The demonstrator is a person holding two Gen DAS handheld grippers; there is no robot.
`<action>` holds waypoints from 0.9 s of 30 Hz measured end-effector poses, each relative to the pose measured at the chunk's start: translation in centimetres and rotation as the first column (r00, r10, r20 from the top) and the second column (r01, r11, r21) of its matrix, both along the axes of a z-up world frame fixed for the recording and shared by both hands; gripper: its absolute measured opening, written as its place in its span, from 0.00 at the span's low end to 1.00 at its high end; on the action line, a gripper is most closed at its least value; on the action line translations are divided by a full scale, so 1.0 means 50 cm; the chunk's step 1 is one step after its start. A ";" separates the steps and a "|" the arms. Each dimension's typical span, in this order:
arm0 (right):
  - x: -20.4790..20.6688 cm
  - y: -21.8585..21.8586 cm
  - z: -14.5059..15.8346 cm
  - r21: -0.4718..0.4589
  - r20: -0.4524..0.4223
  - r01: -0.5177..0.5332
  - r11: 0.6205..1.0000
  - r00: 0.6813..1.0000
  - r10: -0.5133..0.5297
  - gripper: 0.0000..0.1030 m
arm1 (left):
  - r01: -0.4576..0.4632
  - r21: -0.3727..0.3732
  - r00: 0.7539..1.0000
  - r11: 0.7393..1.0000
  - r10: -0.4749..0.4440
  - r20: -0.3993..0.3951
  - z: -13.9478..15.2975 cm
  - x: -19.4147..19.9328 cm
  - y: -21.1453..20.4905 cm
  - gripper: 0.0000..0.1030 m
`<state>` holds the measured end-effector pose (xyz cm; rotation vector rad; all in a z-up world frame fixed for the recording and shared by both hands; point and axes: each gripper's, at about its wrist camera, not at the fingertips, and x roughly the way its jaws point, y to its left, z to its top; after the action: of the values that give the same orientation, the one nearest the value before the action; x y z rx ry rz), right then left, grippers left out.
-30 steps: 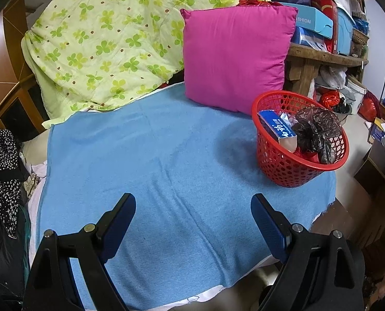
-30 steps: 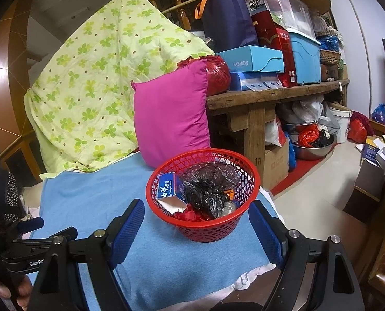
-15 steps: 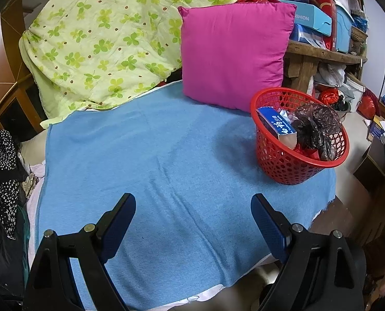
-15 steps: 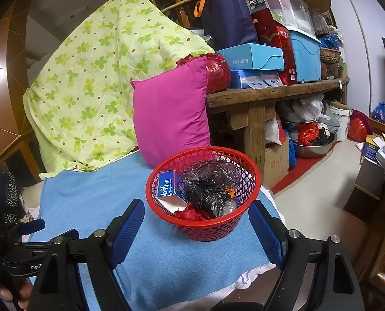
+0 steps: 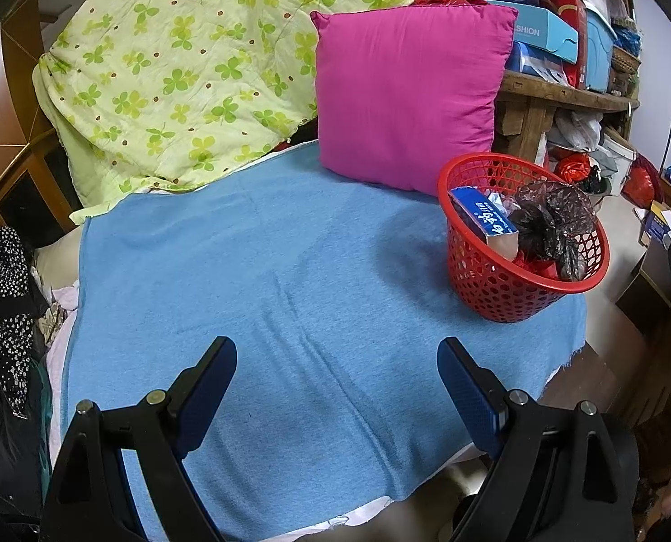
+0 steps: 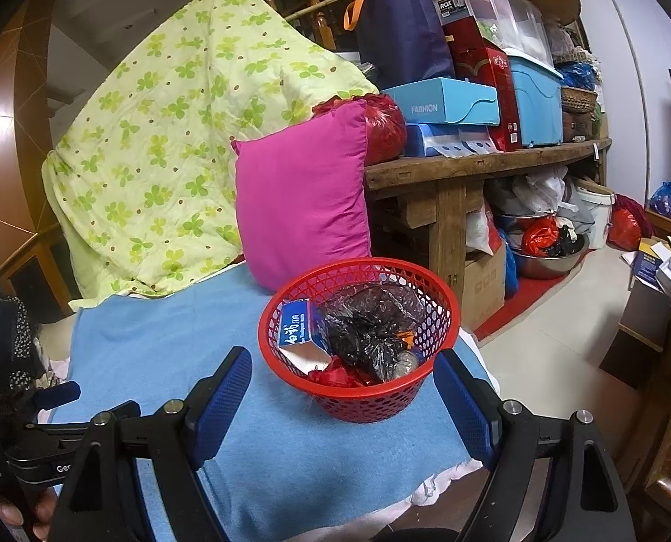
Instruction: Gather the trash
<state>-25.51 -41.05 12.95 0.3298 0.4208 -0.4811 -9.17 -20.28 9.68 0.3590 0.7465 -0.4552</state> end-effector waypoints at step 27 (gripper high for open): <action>-0.003 -0.008 0.010 0.007 -0.001 0.005 1.000 1.000 -0.005 0.83 | 0.001 0.003 1.000 1.000 -0.001 0.001 0.004 -0.002 -0.008 0.88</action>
<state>-25.65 -41.43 13.43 0.3375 0.4229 -0.4846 -9.26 -20.66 9.87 0.3629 0.7460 -0.4549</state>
